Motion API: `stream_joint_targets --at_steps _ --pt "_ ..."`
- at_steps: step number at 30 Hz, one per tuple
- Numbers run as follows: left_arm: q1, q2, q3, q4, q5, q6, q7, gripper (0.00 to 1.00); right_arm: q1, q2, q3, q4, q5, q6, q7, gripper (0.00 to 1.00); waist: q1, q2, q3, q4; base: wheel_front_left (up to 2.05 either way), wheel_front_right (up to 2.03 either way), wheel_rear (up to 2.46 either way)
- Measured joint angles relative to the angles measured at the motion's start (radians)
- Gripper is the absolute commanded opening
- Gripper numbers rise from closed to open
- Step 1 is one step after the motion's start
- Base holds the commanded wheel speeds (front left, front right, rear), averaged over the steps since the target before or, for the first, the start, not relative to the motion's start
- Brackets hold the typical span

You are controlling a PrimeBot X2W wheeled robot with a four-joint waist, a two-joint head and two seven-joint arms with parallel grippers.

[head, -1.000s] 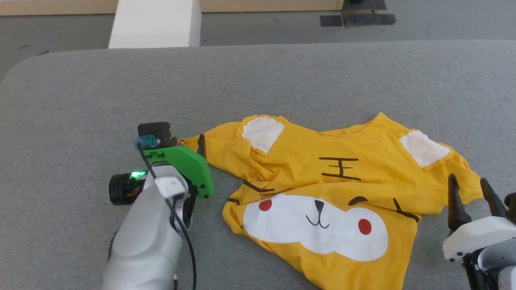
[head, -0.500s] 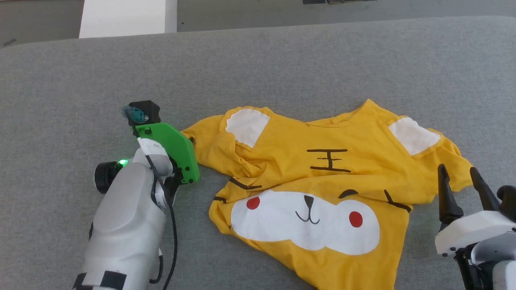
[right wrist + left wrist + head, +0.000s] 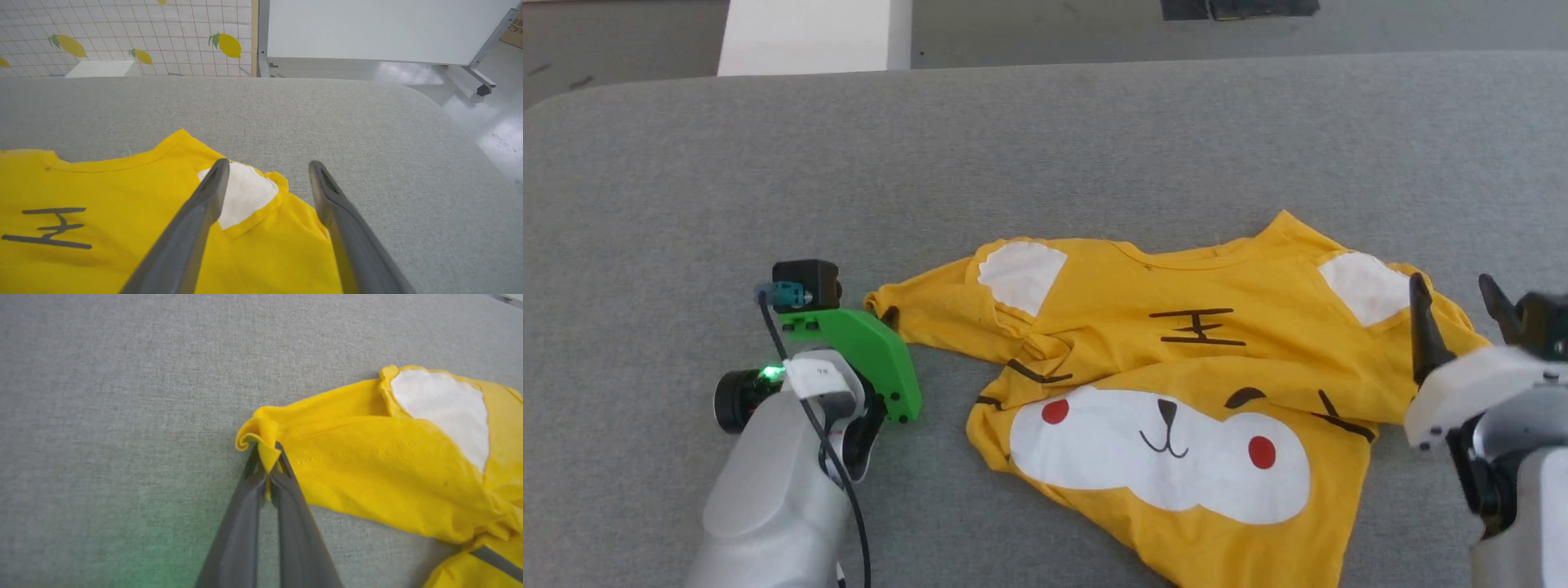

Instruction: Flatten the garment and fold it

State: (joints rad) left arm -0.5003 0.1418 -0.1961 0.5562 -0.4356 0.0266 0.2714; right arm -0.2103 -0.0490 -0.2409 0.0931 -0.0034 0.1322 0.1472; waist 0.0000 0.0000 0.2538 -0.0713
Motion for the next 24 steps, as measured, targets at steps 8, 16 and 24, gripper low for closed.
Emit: stream_joint_targets --at_steps 8,16,24 --pt "0.042 0.007 -0.010 -0.075 -0.020 0.002 0.028 0.00 -0.187 -0.006 -0.102 0.229 -0.105 0.000 0.294 1.00 0.0000 0.0000 0.006 0.050 0.00 0.00 0.00" --pt "0.043 0.005 -0.034 -0.115 -0.030 -0.004 0.051 0.00 -0.299 -0.044 -0.111 0.357 -0.129 0.000 0.600 0.19 0.0000 0.0000 0.036 0.092 0.00 0.00 0.00" --pt "0.040 0.030 -0.045 -0.130 -0.032 -0.045 0.041 0.00 -0.309 -0.058 -0.070 0.338 -0.091 0.000 0.643 0.00 0.0000 0.0000 0.032 0.083 0.00 0.00 0.00"
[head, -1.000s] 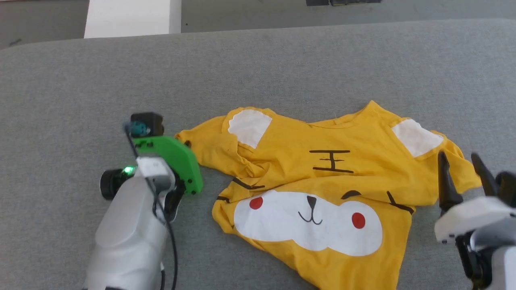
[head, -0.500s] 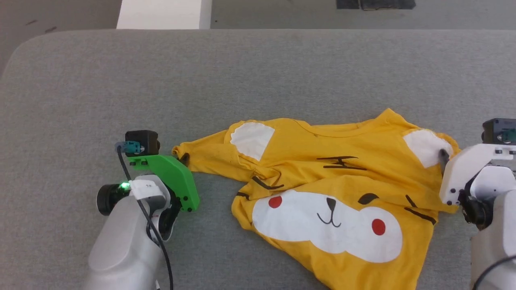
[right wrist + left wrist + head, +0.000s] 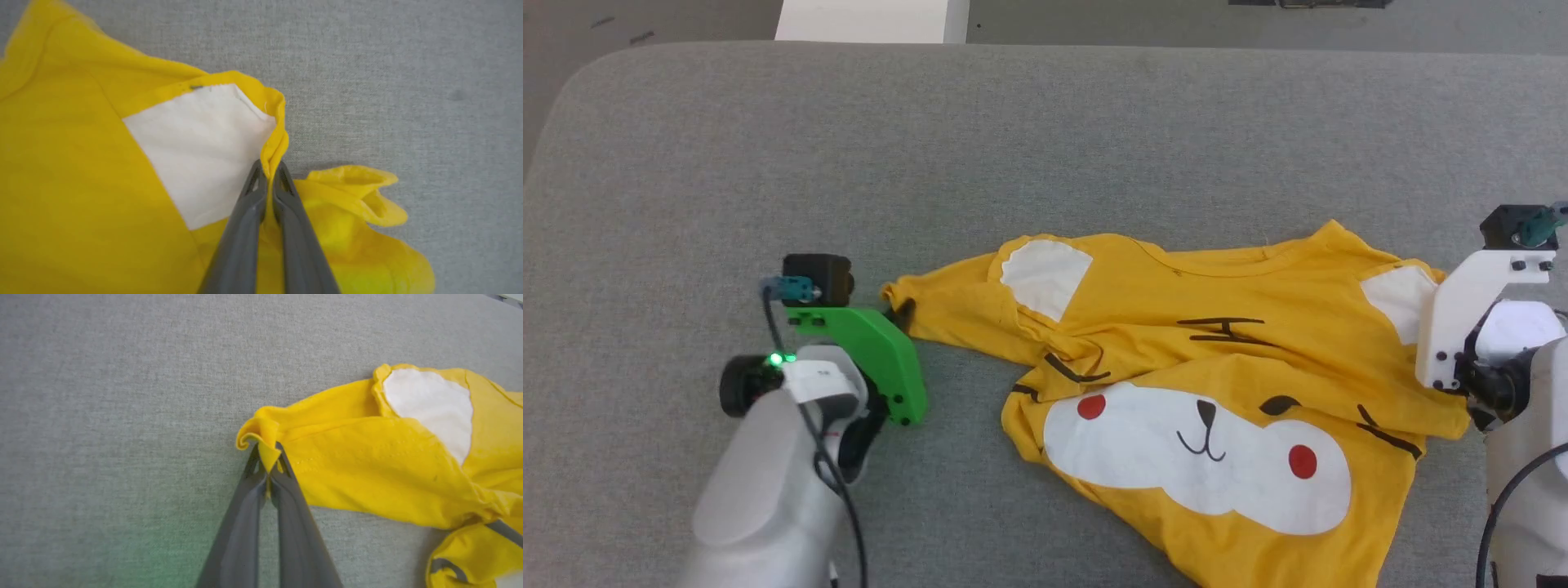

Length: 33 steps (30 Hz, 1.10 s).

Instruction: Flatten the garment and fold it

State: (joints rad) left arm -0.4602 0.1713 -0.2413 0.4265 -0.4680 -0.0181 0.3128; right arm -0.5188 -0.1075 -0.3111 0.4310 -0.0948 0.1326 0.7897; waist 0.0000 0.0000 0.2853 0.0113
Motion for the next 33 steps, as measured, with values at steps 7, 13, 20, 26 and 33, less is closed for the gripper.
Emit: stream_joint_targets --at_steps 7,13,20,26,33 --pt "-0.102 0.080 0.013 -0.060 0.029 -0.052 -0.112 0.00 -0.025 -0.055 0.096 -0.085 0.036 0.000 -0.081 0.00 0.0000 0.0000 -0.010 -0.019 0.00 0.00 0.00" --pt "-0.252 0.139 0.029 -0.129 0.039 -0.074 -0.137 0.00 -0.167 -0.108 0.177 -0.172 0.053 0.000 -0.106 0.00 0.0000 0.0000 0.003 -0.035 0.00 0.00 0.00" --pt "-0.483 0.182 0.077 -0.159 0.052 -0.063 -0.122 0.00 -0.435 -0.160 0.240 -0.201 0.058 0.000 -0.133 0.00 0.0000 0.0000 0.071 -0.043 0.00 0.00 0.00" --pt "-0.702 0.190 0.150 -0.147 0.053 -0.008 -0.194 0.00 -0.684 -0.171 0.277 -0.195 0.016 0.000 -0.200 0.00 0.0001 0.0000 0.155 -0.048 0.00 0.00 0.00" --pt "-0.912 0.197 0.223 -0.117 0.057 0.047 -0.346 0.00 -0.924 -0.155 0.273 -0.172 -0.071 0.000 -0.371 0.00 0.0002 0.0000 0.257 -0.054 0.00 0.00 0.00"
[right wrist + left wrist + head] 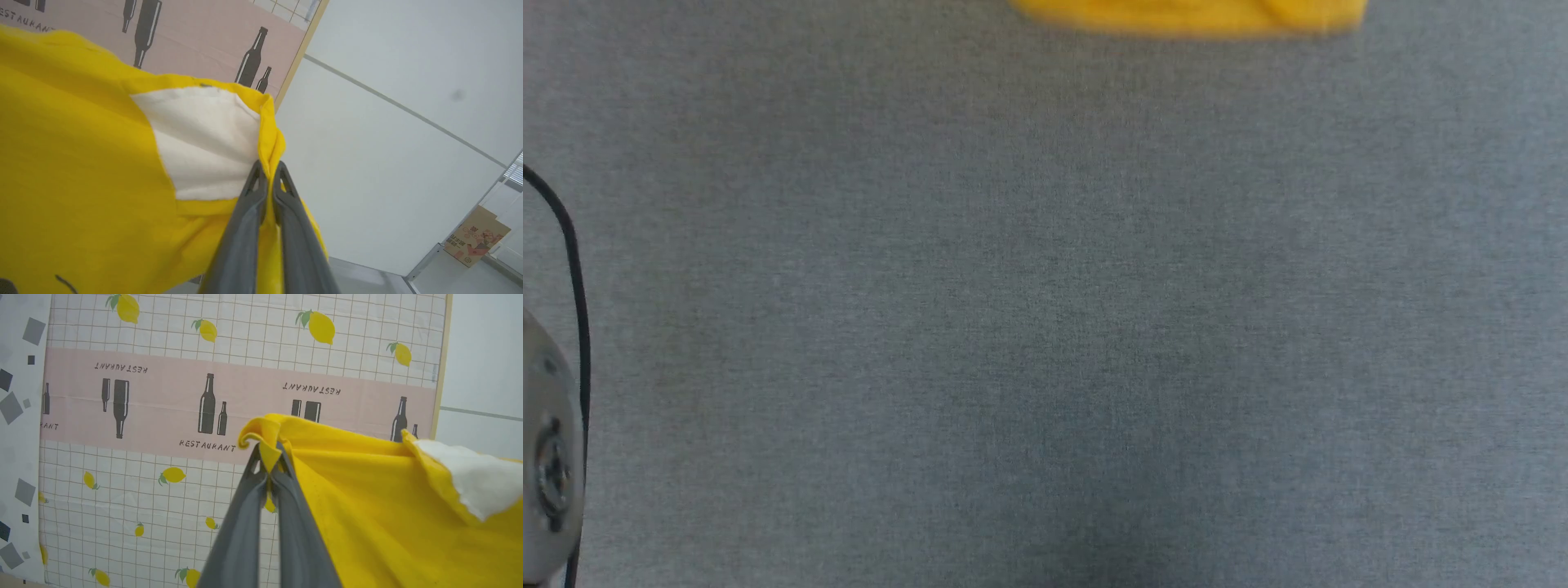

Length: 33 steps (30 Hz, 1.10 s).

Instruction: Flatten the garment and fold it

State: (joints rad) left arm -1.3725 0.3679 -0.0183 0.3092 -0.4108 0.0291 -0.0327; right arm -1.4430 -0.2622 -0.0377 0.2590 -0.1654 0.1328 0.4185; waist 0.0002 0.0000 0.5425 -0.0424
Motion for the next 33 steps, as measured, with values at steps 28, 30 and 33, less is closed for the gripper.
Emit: stream_joint_targets --at_steps 28,30,33 --pt "1.022 -0.044 -0.133 -0.045 -0.318 -0.143 0.300 0.00 1.013 0.061 0.000 -0.045 0.318 0.000 -0.155 0.00 -0.0003 0.0000 -0.181 -0.001 0.00 0.00 0.00" --pt "1.102 -0.048 -0.139 -0.099 -0.331 -0.133 0.328 0.00 1.091 0.077 -0.025 -0.093 0.331 0.000 -0.128 0.00 -0.0003 0.0000 -0.209 -0.002 0.00 0.00 0.00" --pt "1.210 -0.050 -0.152 -0.169 -0.343 -0.099 0.374 0.00 1.217 0.118 -0.068 -0.158 0.351 0.000 -0.083 0.00 -0.0003 0.0000 -0.251 -0.001 0.00 0.00 0.00"
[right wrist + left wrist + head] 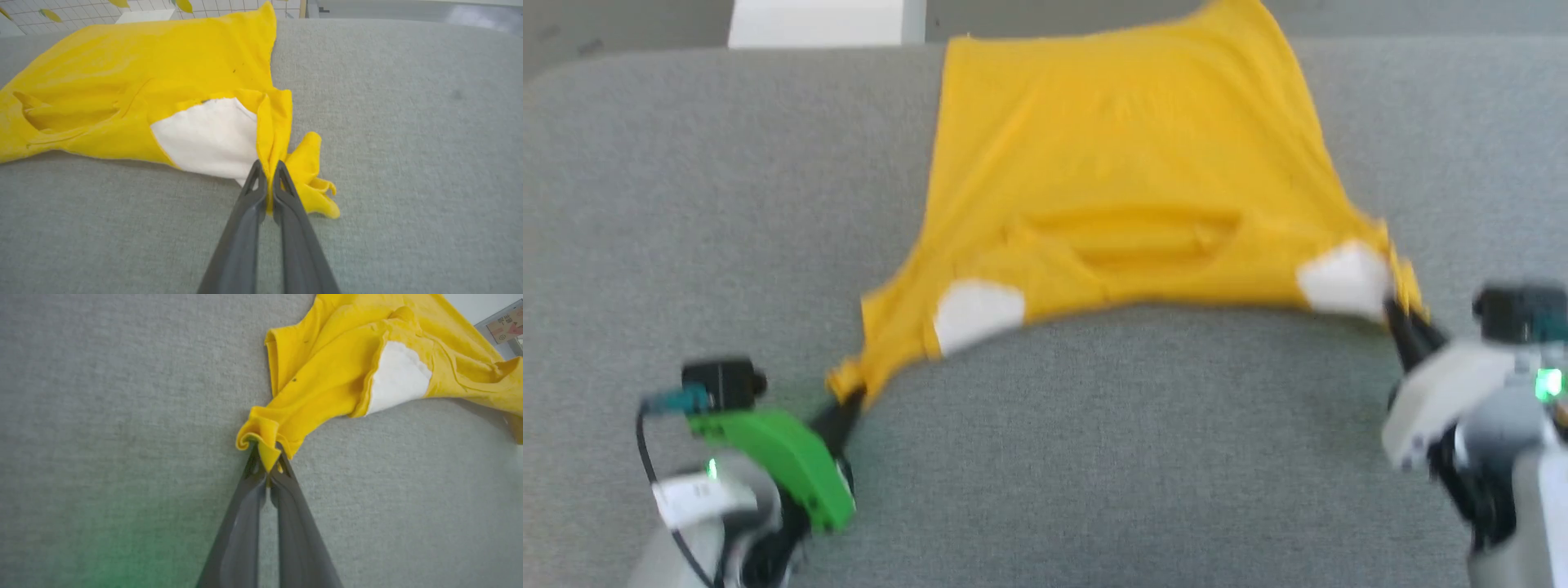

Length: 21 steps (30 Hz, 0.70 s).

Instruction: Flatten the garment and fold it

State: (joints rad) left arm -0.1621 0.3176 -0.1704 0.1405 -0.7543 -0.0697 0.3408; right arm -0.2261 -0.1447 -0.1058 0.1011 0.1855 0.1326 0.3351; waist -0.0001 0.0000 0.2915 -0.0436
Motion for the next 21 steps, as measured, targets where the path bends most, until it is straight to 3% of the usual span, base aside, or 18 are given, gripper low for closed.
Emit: stream_joint_targets --at_steps 6,12,17,21 --pt "0.190 0.005 -0.005 -0.120 -0.044 0.064 0.095 0.00 0.198 0.071 -0.087 -0.119 0.008 0.000 0.096 0.00 0.0000 0.0000 -0.075 0.009 0.00 0.00 0.00" --pt "0.353 0.012 -0.012 -0.203 -0.084 0.134 0.181 0.00 0.348 0.093 -0.160 -0.178 0.027 0.000 0.214 0.00 0.0000 0.0000 -0.129 0.032 0.00 0.00 0.00" --pt "0.389 0.014 -0.012 -0.207 -0.082 0.159 0.186 0.00 0.414 0.094 -0.193 -0.138 0.044 0.000 0.327 0.00 0.0000 0.0000 -0.140 0.049 0.00 0.00 0.00" --pt "0.388 0.006 -0.019 -0.188 -0.080 0.161 0.158 0.00 0.410 0.093 -0.201 -0.103 0.057 0.000 0.330 0.00 0.0000 0.0000 -0.139 0.055 0.00 0.00 0.00"
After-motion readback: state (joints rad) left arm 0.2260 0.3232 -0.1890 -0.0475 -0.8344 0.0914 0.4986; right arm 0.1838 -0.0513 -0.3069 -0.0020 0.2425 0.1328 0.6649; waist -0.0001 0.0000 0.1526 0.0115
